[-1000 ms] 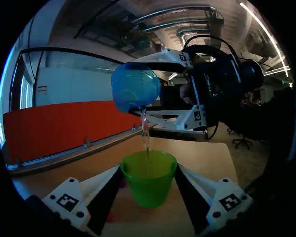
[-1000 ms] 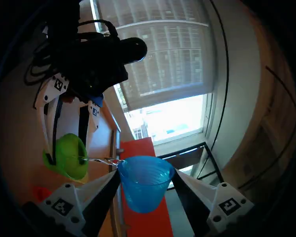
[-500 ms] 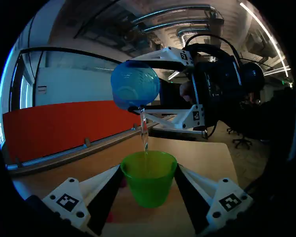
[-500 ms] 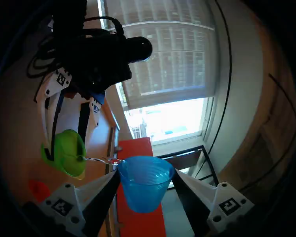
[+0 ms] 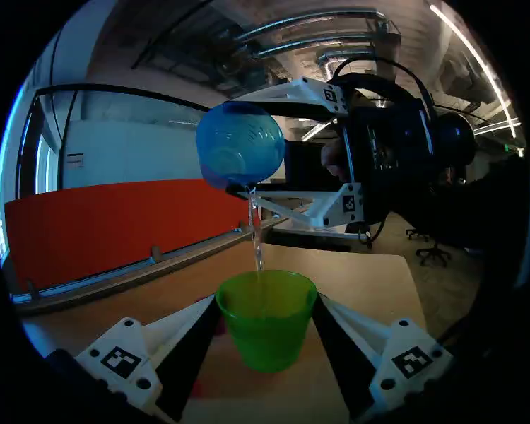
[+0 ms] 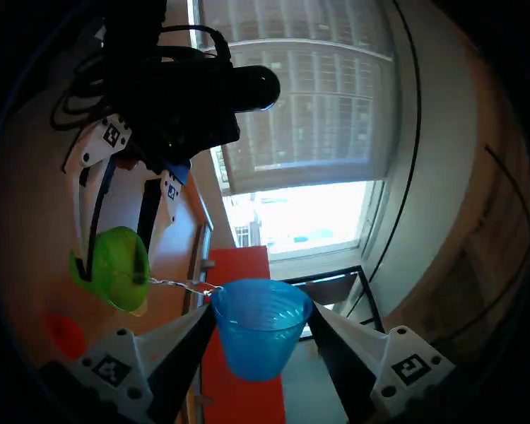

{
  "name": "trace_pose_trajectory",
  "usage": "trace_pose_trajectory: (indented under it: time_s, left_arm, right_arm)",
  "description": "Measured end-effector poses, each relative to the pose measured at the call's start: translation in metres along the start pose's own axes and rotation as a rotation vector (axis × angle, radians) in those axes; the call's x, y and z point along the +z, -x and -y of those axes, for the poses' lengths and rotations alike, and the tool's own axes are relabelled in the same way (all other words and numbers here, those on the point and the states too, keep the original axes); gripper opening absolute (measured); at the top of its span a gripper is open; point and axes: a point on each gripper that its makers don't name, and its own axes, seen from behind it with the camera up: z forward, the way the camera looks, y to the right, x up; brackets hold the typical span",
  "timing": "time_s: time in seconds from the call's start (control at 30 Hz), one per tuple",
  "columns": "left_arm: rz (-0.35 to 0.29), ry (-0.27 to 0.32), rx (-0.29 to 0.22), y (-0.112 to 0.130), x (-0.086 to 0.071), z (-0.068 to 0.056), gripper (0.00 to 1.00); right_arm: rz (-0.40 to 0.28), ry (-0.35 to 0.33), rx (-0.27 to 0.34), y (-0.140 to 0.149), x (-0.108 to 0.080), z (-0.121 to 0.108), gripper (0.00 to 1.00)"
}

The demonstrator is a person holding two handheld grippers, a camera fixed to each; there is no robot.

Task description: Pour water

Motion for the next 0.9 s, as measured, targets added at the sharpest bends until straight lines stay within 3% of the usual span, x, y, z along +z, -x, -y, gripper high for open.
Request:
trace_pose_trajectory:
  time_s: [0.9]
  left_arm:
    - [-0.021,0.000,-0.013,-0.0029,0.0026,-0.0010,0.87]
  right_arm:
    - [-0.005,0.014,-0.088,-0.0034,0.0020,-0.0097,0.93]
